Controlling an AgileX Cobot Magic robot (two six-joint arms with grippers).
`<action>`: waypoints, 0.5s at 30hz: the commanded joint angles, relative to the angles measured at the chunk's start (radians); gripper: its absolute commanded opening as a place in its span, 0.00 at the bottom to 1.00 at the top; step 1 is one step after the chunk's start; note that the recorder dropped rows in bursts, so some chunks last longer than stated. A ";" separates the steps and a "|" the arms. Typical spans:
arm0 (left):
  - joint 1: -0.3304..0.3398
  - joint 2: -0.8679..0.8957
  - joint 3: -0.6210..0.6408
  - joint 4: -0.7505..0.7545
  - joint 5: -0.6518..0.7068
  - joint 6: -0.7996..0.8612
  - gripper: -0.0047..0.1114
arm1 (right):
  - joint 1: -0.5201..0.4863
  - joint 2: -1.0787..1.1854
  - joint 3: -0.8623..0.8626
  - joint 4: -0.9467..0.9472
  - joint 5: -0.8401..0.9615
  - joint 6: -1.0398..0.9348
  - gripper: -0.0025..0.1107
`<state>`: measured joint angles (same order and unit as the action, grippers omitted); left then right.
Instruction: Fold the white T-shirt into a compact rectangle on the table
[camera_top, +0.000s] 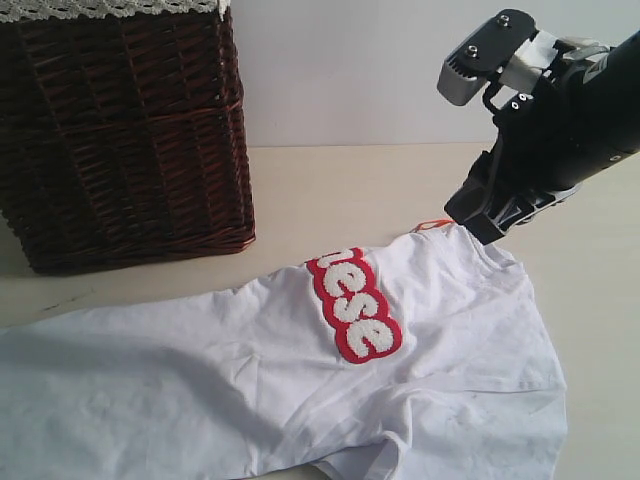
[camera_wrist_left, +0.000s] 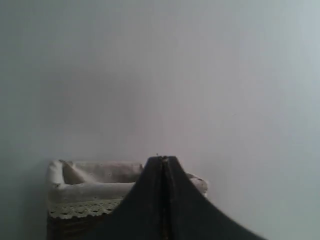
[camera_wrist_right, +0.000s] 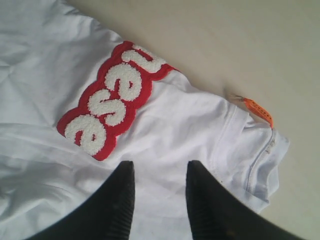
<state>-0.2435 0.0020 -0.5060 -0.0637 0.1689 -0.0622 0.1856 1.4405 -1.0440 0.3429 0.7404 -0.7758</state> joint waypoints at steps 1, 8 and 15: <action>0.099 -0.002 0.080 0.084 -0.056 -0.184 0.04 | 0.000 -0.009 0.004 0.006 -0.011 -0.004 0.33; 0.278 -0.002 0.243 0.025 -0.055 -0.209 0.04 | 0.000 -0.009 0.004 0.007 -0.011 -0.004 0.33; 0.283 -0.002 0.407 0.110 -0.108 -0.209 0.04 | 0.000 -0.009 0.004 0.021 -0.011 -0.004 0.33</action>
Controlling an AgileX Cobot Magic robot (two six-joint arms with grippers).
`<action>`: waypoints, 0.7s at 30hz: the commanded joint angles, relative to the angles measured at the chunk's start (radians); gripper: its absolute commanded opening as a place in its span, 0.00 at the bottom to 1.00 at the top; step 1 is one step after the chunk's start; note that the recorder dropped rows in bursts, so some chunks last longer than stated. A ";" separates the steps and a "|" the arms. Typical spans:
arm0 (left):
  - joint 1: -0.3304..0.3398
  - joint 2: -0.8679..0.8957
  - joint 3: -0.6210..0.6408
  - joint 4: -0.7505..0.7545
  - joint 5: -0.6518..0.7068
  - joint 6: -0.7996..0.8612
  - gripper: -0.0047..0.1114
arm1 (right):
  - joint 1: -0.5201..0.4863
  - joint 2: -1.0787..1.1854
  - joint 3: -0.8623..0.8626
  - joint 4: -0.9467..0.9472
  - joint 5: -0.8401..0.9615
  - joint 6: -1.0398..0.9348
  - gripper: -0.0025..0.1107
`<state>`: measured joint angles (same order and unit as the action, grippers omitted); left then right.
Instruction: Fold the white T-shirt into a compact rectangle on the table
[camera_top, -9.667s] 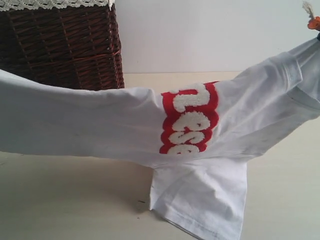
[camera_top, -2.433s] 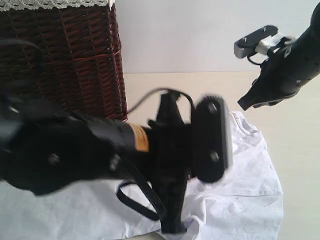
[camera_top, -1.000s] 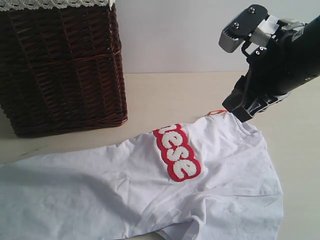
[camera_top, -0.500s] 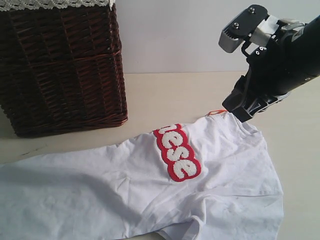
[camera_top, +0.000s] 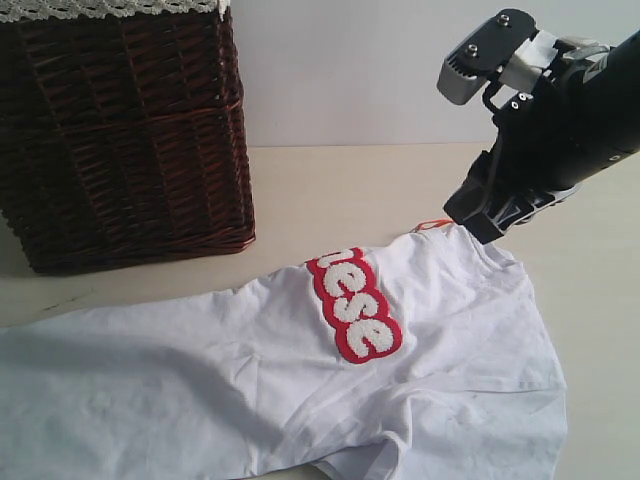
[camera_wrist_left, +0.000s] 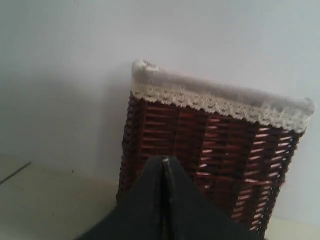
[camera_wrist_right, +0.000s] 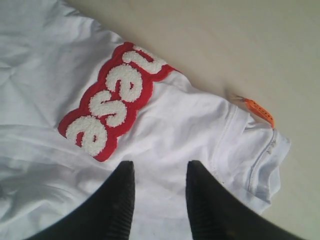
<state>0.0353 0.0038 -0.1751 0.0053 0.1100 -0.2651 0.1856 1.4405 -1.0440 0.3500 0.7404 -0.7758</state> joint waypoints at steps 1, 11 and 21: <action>0.004 -0.004 0.092 0.044 -0.057 -0.004 0.04 | 0.000 -0.009 0.004 0.014 -0.011 -0.004 0.33; 0.004 -0.004 0.175 0.063 -0.110 0.009 0.04 | 0.000 -0.009 0.004 0.014 -0.011 -0.004 0.33; 0.004 -0.004 0.175 0.031 0.134 0.142 0.04 | 0.000 -0.009 0.004 0.017 -0.013 -0.004 0.33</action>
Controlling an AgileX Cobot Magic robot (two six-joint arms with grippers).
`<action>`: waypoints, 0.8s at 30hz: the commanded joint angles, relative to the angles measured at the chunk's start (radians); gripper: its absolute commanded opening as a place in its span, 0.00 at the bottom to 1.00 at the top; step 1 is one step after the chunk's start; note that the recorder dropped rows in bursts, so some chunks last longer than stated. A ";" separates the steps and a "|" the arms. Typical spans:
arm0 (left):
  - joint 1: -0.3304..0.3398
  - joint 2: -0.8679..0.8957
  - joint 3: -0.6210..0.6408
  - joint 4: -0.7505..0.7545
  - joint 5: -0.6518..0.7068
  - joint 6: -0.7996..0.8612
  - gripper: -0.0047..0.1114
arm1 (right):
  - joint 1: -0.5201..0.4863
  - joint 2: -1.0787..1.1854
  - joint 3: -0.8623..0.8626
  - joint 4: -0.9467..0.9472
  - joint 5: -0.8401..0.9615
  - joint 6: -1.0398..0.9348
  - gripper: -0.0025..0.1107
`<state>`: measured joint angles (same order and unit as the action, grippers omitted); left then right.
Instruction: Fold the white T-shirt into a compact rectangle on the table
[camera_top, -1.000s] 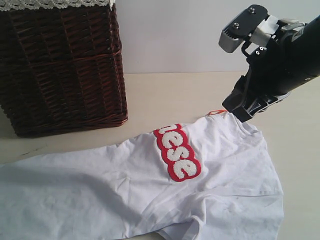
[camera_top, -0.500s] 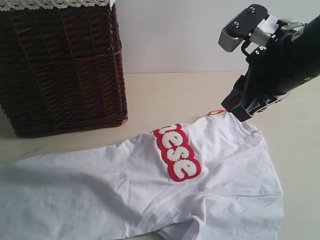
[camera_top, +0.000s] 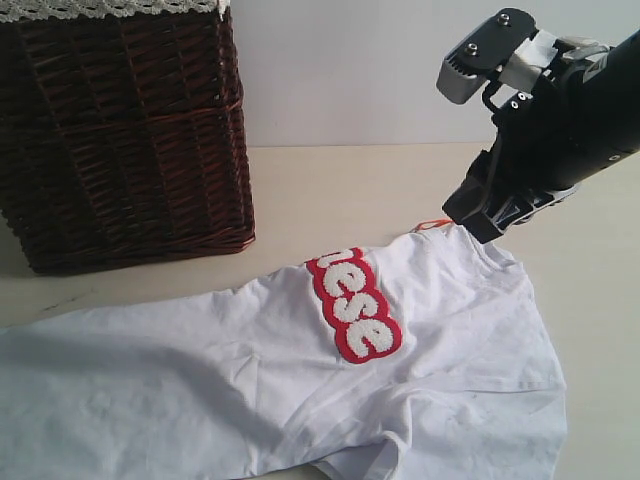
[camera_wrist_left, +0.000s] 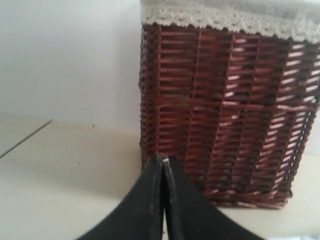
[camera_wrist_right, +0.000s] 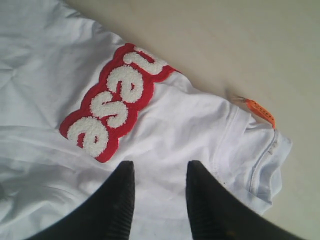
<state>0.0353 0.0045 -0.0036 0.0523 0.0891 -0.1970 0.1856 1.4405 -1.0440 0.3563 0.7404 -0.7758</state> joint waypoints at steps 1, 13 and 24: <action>0.004 -0.004 0.004 -0.016 0.201 0.104 0.04 | 0.000 -0.009 0.004 0.010 -0.013 -0.004 0.33; 0.004 -0.004 0.004 -0.042 0.262 0.141 0.04 | 0.000 -0.009 0.004 0.010 -0.013 -0.004 0.33; 0.004 -0.004 0.004 -0.042 0.262 0.141 0.04 | 0.000 -0.009 0.004 0.010 -0.013 -0.004 0.33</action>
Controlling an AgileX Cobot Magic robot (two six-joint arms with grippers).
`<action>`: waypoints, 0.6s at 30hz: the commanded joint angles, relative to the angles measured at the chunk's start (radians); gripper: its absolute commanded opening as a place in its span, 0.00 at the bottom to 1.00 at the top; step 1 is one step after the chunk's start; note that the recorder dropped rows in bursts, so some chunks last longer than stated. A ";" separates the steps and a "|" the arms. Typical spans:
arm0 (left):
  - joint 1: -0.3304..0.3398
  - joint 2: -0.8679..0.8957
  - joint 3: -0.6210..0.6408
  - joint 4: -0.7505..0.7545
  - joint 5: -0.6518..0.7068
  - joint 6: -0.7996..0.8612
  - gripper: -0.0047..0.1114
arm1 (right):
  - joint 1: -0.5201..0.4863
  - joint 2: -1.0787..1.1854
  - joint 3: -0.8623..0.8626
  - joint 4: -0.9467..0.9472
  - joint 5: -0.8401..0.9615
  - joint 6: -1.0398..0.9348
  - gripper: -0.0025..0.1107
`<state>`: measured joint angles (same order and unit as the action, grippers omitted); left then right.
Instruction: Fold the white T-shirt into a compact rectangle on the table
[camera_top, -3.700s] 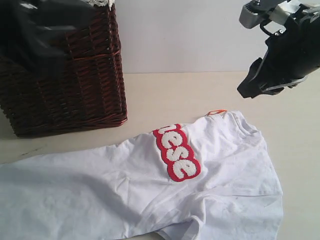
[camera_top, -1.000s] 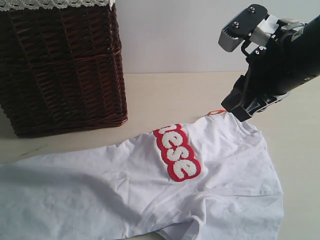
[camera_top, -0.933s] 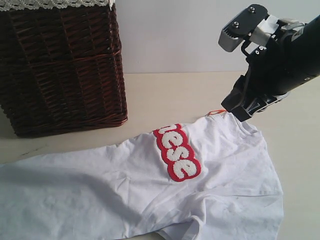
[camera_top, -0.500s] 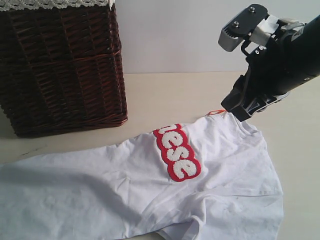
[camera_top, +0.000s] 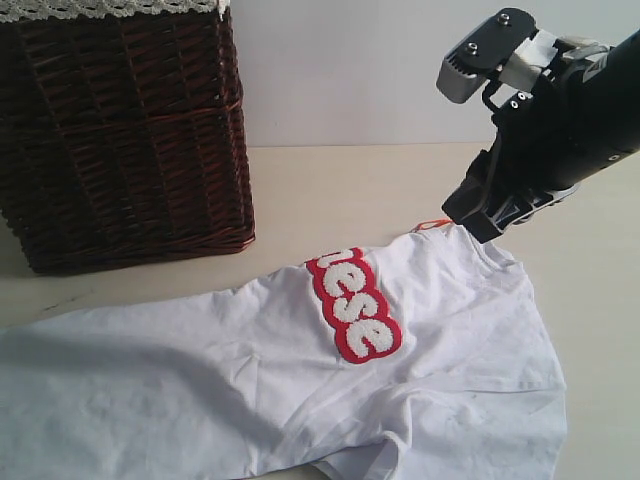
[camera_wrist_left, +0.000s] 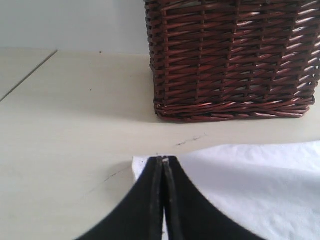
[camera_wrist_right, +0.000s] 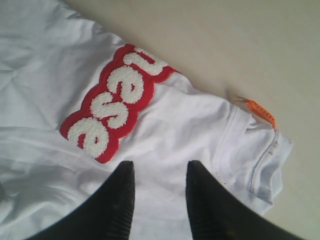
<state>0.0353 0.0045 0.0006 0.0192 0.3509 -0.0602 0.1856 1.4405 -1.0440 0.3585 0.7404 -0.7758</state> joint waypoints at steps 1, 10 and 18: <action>0.004 -0.004 -0.001 -0.009 0.001 0.004 0.04 | 0.000 -0.009 0.004 0.008 -0.013 -0.004 0.33; 0.004 -0.004 -0.001 -0.009 0.001 0.004 0.04 | 0.000 -0.009 0.004 0.115 -0.058 0.049 0.33; 0.004 -0.004 -0.001 -0.009 0.001 0.004 0.04 | 0.000 -0.009 0.021 0.047 0.158 0.139 0.33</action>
<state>0.0353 0.0045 0.0006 0.0192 0.3509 -0.0602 0.1856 1.4405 -1.0384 0.4173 0.8272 -0.7014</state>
